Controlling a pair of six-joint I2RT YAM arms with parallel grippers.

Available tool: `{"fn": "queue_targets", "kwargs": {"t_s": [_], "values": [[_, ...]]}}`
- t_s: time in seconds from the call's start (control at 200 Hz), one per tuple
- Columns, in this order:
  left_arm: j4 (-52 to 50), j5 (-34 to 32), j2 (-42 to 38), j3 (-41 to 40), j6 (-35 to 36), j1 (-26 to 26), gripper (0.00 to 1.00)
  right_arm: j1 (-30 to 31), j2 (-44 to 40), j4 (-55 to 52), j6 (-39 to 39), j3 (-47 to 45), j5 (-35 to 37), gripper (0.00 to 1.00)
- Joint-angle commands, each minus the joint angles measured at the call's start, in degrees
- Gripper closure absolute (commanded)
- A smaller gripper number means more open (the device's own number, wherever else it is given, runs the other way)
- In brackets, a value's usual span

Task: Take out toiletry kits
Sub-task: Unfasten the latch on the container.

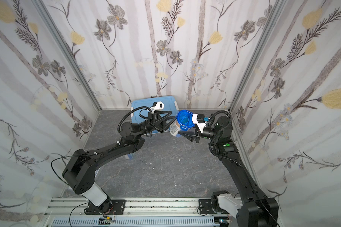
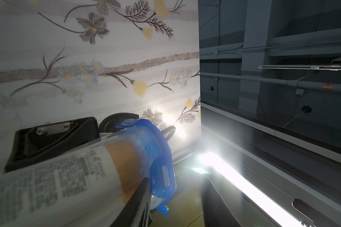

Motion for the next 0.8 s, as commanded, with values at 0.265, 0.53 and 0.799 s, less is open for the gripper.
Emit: {"fn": "queue_targets", "kwargs": {"t_s": [0.265, 0.53, 0.799], "values": [[2.6, -2.7, -1.9, -1.0, 1.7, 1.4, 0.99, 1.7, 0.9, -8.4, -4.8, -3.2, 4.9, 0.8], [2.6, -4.3, -1.7, -1.4, 2.7, 2.5, 1.0, 2.6, 2.8, -12.3, -7.0, -2.5, 6.4, 0.81], [2.6, -6.0, -3.7, -4.0, 3.5, 5.0, 1.0, 2.6, 4.2, -14.9, -8.1, -2.0, 7.3, 0.83]]}}
